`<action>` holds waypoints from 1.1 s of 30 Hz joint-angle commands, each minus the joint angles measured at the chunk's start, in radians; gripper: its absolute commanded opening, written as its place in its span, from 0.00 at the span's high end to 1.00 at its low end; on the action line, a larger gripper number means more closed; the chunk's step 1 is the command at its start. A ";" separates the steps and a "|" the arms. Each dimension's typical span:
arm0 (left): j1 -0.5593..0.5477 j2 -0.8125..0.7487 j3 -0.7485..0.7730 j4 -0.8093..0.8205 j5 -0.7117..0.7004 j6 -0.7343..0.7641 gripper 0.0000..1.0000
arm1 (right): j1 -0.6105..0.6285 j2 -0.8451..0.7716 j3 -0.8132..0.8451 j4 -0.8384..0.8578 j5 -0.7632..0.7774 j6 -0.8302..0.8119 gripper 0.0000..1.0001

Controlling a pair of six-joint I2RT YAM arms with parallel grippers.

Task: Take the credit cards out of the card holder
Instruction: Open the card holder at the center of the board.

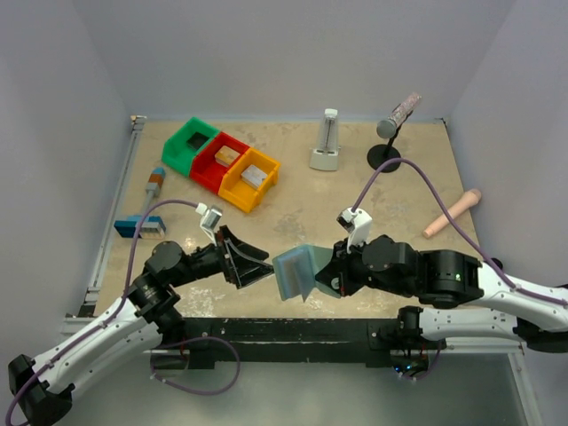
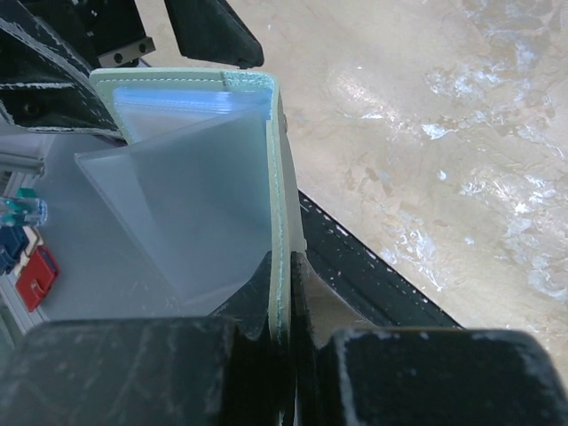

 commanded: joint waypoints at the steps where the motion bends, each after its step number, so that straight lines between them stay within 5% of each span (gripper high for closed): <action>1: -0.016 -0.019 -0.012 0.061 0.028 0.026 0.00 | 0.000 -0.027 -0.008 0.081 0.003 0.027 1.00; 24: -0.022 -0.034 -0.021 0.147 0.091 0.026 0.00 | -0.009 -0.061 -0.084 0.225 -0.043 0.024 1.00; 33: -0.020 -0.125 -0.012 0.035 0.032 0.085 0.00 | -0.012 -0.134 -0.154 0.349 -0.106 -0.008 1.00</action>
